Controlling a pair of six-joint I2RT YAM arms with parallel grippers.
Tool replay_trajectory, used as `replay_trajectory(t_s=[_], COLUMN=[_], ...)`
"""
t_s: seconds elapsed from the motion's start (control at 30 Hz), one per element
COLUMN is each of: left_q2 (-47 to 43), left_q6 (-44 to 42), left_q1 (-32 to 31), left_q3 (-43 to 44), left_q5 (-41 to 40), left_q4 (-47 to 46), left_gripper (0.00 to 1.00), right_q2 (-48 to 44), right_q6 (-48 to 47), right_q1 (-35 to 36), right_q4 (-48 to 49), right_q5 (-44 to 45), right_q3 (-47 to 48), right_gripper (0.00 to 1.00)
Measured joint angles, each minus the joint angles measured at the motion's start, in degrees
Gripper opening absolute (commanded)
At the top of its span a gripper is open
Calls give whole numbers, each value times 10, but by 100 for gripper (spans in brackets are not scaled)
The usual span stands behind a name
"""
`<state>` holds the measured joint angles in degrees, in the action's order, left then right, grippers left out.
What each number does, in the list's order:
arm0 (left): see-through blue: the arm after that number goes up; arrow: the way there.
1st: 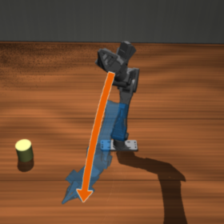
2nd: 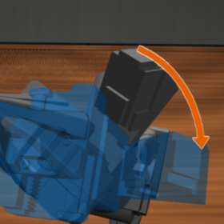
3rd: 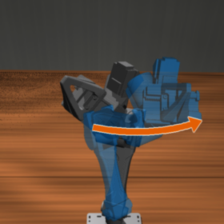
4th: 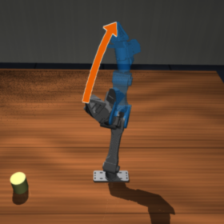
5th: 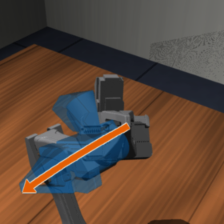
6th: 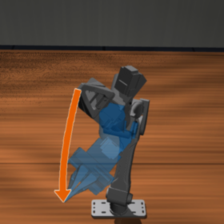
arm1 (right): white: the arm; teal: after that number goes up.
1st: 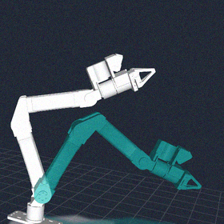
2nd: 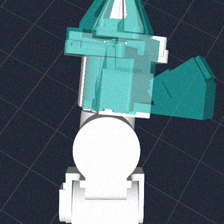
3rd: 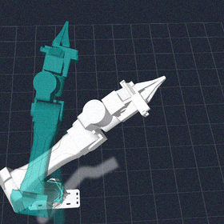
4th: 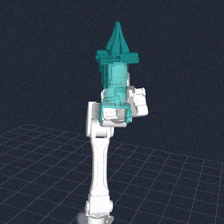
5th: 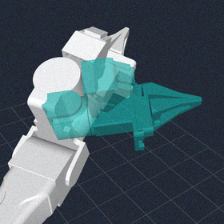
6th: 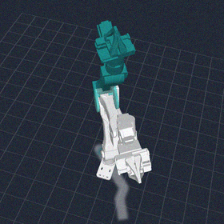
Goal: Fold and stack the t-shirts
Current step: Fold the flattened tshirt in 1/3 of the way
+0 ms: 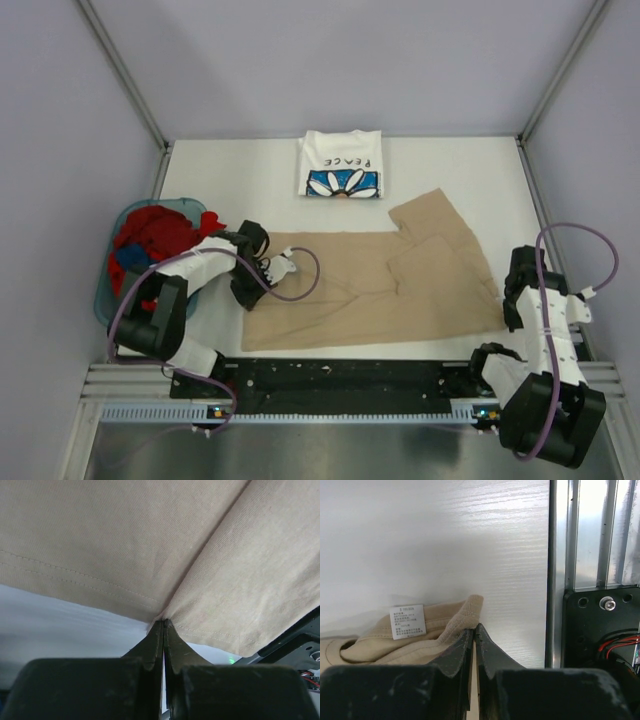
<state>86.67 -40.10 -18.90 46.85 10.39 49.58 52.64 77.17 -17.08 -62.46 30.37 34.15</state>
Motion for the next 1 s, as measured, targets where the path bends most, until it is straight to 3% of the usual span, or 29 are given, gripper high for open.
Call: replay_trajectory(t_s=[0.17, 0.2, 0.3, 0.33, 0.4, 0.6, 0.7, 0.77, 1.0], left_q2=[-7, -10, -16, -17, -20, -22, -18, 2, 165], left_q6=[17, 19, 19, 17, 12, 8, 6, 3, -21], left_q1=[0, 0, 1, 2, 5, 7, 13, 24, 75], left_q3=[-6, -7, -11, -11, -10, 90, 175, 233, 413], left_q5=[-21, -26, -36, -36, -28, 14, 17, 12, -9], left_q4=[-5, -5, -4, -3, 3, 59, 60, 61, 71], left_gripper=[0, 0, 23, 35, 44, 52, 52, 52, 55], right_q2=[0, 0, 0, 0, 0, 0, 0, 21, 315], right_q6=[0, 0, 1, 3, -15, -148, -269, -327, -508], right_q1=[-1, -2, -7, -7, -8, -11, -12, -10, 49], right_q4=[0, 0, 0, 1, 3, 64, 191, 272, 367], right_q5=[0, 0, 3, 5, 10, 6, -93, -169, -331], right_q3=[0, 0, -1, -1, 0, 56, 94, 116, 373], right_gripper=[8, 18, 60, 70, 80, 86, 88, 83, 67])
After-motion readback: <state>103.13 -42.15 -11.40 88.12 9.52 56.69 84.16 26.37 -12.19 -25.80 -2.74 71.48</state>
